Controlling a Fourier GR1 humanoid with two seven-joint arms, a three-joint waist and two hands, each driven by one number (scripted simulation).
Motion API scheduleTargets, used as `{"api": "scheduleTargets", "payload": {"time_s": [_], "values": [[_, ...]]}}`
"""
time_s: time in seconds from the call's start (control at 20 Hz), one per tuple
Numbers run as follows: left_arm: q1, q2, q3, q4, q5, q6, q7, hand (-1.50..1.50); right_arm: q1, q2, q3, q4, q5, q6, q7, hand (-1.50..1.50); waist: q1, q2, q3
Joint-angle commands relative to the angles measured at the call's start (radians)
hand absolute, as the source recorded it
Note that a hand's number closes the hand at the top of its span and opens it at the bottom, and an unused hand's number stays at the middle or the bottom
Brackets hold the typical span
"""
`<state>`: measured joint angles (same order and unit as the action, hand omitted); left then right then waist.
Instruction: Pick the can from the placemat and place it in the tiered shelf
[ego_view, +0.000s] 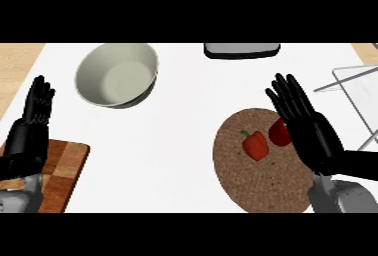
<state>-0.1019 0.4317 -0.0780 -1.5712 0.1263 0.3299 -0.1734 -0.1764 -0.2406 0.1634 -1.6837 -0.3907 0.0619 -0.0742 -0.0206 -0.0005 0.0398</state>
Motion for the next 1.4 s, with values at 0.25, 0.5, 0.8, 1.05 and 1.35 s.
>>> {"api": "scheduleTargets", "payload": {"time_s": [0.25, 0.5, 0.8, 1.05, 1.35], "values": [[0.173, -0.061, 0.004, 0.162, 0.131, -0.030, 0.224, 0.00, 0.189, -0.197, -0.383, 0.042, 0.245, -0.406, 0.003, 1.50, -0.149, 0.006, -0.053], [0.198, -0.084, -0.033, 0.182, 0.213, -0.128, 0.310, 0.00, 0.394, -0.146, -0.451, 0.159, 0.311, -0.624, 0.194, -1.50, -0.078, 0.003, -0.045], [0.080, -0.105, -0.057, 0.224, 0.199, -0.131, 0.401, 0.00, 0.700, -0.118, -0.315, -0.306, 0.427, -0.616, 0.316, -1.50, -0.020, -0.002, -0.043], [0.096, -0.097, -0.031, 0.273, 0.210, -0.200, 0.334, 0.00, 0.745, -0.190, -0.264, -0.547, 0.467, -0.549, 0.563, -1.50, 0.003, 0.001, -0.043], [0.021, -0.075, -0.028, 0.257, 0.209, -0.206, 0.420, 0.00, 0.606, -0.368, -0.231, -0.695, 0.568, -0.466, 1.021, -1.50, 0.027, 0.008, -0.045]]}}
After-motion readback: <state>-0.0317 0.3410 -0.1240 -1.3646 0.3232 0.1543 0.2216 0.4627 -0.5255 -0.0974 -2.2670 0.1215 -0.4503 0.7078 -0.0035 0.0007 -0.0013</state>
